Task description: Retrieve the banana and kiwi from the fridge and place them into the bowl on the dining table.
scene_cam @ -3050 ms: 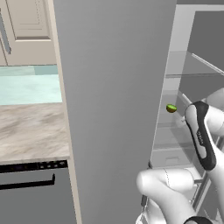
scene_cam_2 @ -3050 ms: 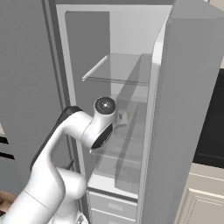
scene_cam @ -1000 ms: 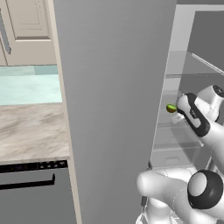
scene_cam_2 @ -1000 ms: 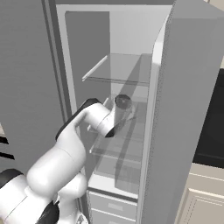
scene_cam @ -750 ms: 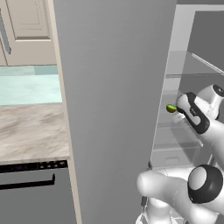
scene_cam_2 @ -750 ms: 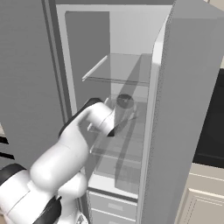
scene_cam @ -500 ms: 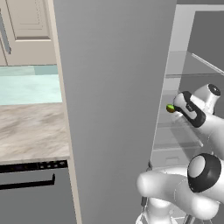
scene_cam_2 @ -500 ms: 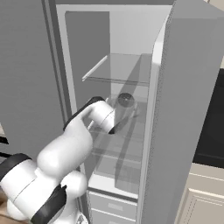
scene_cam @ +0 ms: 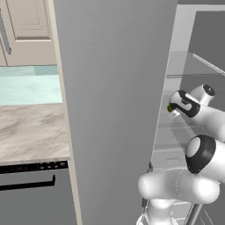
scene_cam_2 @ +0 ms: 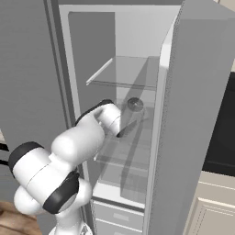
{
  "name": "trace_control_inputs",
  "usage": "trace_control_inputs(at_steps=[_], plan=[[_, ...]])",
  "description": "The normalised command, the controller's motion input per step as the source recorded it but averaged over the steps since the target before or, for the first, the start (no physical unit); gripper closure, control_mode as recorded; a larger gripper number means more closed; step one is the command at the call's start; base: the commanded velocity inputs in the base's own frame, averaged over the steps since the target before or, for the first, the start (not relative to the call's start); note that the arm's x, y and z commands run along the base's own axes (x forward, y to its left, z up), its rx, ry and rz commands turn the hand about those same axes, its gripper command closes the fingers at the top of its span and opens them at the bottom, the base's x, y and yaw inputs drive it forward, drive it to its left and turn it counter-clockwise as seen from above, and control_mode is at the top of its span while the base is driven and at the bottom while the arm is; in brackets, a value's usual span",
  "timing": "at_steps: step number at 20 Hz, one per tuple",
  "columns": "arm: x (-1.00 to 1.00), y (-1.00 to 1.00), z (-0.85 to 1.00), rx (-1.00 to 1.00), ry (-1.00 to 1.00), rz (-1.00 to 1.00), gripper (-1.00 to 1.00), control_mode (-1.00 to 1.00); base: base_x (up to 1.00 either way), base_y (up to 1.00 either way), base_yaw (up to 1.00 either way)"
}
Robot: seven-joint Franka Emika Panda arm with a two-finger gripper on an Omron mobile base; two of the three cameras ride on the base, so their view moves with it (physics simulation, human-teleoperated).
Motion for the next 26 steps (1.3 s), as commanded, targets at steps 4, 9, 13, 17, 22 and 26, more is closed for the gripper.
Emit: trace_control_inputs(at_steps=[4, 9, 13, 17, 22, 26], plan=[[0.24, -0.13, -0.09, 0.0, -0.04, 0.01, -1.0, -1.0, 0.0, 0.0, 0.0], [0.23, -0.08, -0.03, 0.0, -0.03, 0.02, -1.0, -1.0, 0.0, 0.0, 0.0], [0.14, 0.0, -0.01, 0.0, -0.03, 0.05, -1.0, -1.0, 0.0, 0.0, 0.0], [0.06, 0.0, -0.01, -0.01, -0.04, 0.05, -1.0, -1.0, 0.0, 0.0, 0.0], [0.03, 0.0, 0.0, -0.03, -0.04, 0.03, -1.0, -1.0, 0.0, 0.0, 0.0], [0.15, 0.0, -0.04, -0.03, 0.0, 0.02, -1.0, -1.0, 0.0, 0.0, 0.0]])
